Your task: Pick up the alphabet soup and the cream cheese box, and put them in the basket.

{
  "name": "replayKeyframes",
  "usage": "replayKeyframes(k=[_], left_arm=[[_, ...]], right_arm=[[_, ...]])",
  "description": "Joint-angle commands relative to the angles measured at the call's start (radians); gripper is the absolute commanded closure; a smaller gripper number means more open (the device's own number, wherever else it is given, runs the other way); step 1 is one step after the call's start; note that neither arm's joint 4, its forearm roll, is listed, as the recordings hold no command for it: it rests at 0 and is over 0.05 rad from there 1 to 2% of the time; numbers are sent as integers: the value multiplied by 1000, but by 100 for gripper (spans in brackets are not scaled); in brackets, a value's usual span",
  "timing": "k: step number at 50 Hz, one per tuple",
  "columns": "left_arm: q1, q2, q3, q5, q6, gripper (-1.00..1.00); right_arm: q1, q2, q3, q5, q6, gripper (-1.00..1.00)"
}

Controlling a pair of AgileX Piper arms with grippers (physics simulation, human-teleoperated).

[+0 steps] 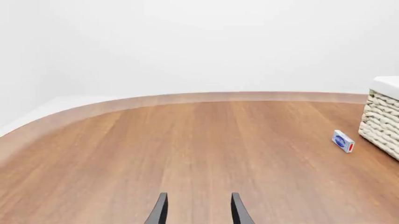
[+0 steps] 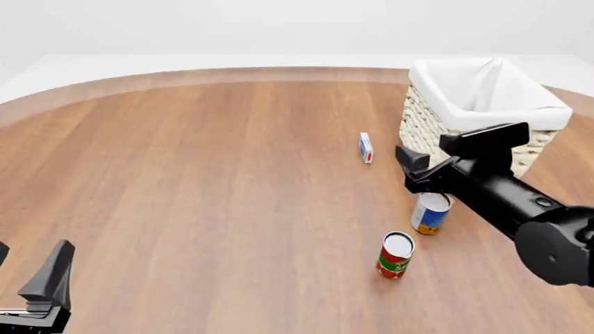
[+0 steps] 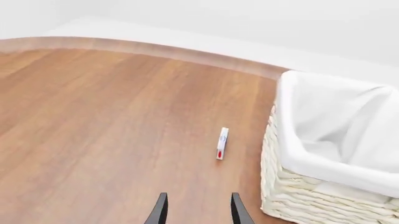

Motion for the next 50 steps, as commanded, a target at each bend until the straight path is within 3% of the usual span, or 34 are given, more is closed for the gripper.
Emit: replayKeyframes(k=[1,9,12,17,50], left_arm=[[0,0,0,0,0,-100],[0,0,0,0,0,-100],[0,0,0,0,0,-100],[0,-1,0,1,0,-100],[0,-1,0,1,0,-100]], right_arm=[[16,65,-77,30,26,-100],[24,99,-114,31,58,-100],[17,124,-128,33,42,-100],[7,154,-154,13,68,-100],[-24,413,-355,-27,109,-100]])
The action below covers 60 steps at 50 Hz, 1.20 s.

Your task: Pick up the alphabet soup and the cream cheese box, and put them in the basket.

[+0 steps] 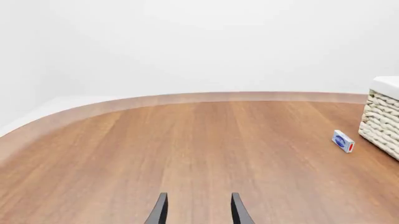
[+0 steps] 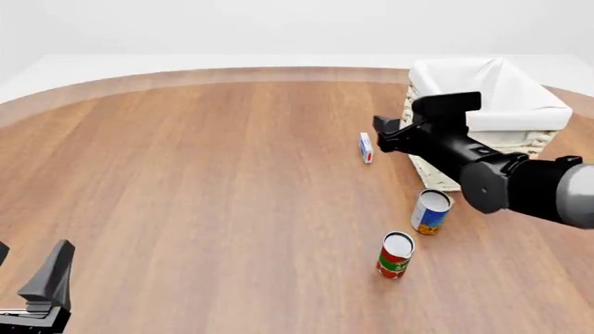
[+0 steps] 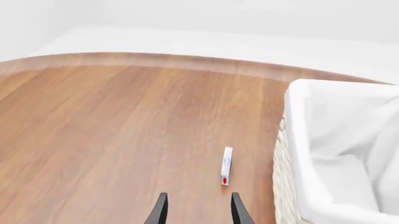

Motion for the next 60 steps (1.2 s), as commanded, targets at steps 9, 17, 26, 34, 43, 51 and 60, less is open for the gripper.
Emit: replayKeyframes(k=[9,17,26,34,43,51,60], left_arm=[[0,1,0,0,0,-100],[0,1,0,-1,0,-100],[0,1,0,-1,0,-100],[0,1,0,-1,0,-100],[0,1,0,-1,0,-100],[0,1,0,-1,0,-100],[0,1,0,-1,0,-100]], right_arm=[[-23,180,-146,15,4,-100],[-35,253,-203,27,-5,-100],[-54,320,-257,32,4,-100],[-70,381,-315,49,9,-100],[-70,434,-379,80,6,-100],[-69,488,-442,105,8,-100],[-70,544,-498,122,14,-100]])
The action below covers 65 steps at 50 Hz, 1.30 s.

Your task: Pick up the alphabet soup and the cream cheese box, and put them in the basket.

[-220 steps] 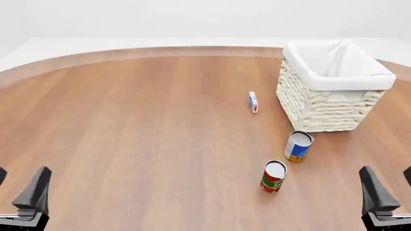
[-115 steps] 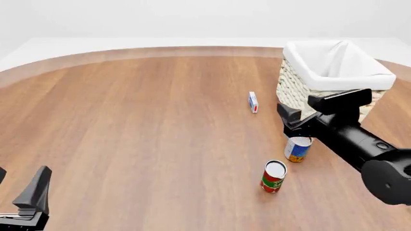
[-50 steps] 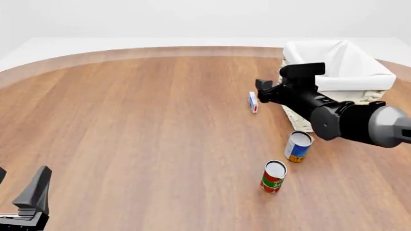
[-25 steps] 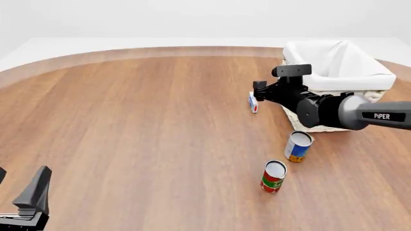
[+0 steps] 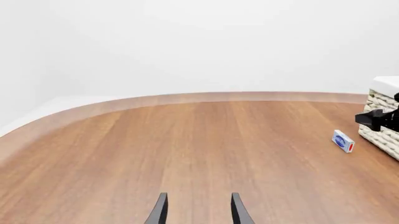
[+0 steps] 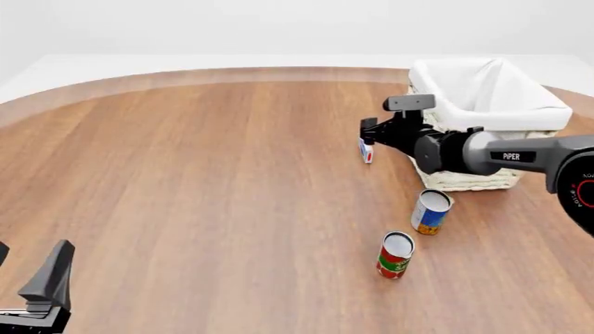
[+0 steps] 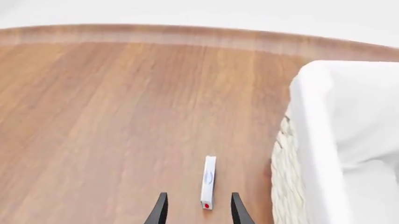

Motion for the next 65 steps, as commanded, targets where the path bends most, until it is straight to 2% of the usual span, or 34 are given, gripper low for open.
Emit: replayKeyframes(k=[1,48,54,55,65], left_arm=[[0,0,0,0,0,-100],[0,0,0,0,0,-100],[0,0,0,0,0,-100],[0,1,0,-1,0,-100],[0,2,0,-1,-1,-100]], right_arm=[[-2,77,-80,27,7,-100],[-9,326,-304,101,53,-100],[-9,366,-346,118,61,-100],[-9,459,-422,155,86,-100],[-12,495,-458,175,91,-100]])
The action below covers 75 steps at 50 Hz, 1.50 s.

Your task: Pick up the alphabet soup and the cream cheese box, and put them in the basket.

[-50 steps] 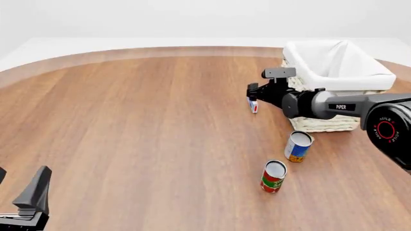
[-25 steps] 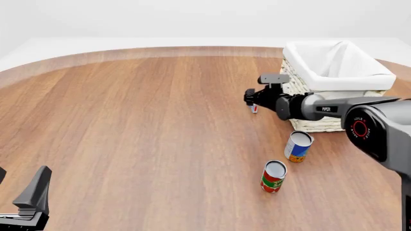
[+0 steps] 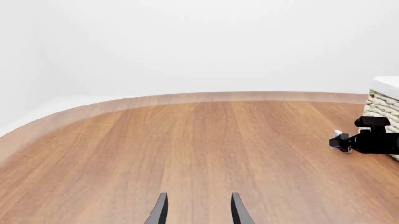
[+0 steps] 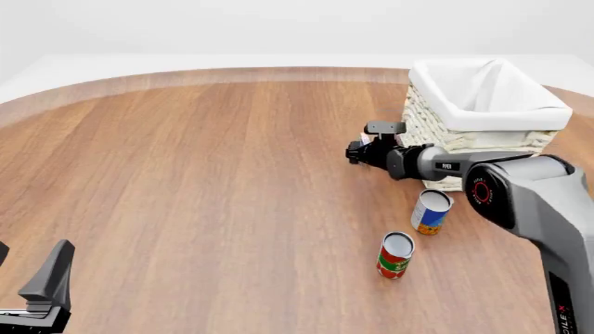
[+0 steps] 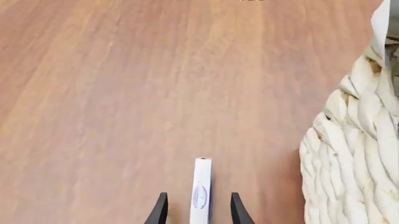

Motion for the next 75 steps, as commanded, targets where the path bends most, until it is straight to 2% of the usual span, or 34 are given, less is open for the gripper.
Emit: replayKeyframes(k=[1,12,13,27,56,75], left_arm=[[0,0,0,-1,0,-100],[0,2,0,-1,-1,-100],[0,1,0,-1,0,-100],[0,1,0,-1,0,-100],[0,2,0,-3,0,-100],[0,0,0,-1,0,-100]], right_arm=[[-1,82,-74,38,23,-100],[-3,103,-99,54,20,-100],[-5,103,-100,53,19,100],[-3,25,-10,7,-3,100],[40,-260,262,-103,-53,100],[63,-470,397,-118,-130,100]])
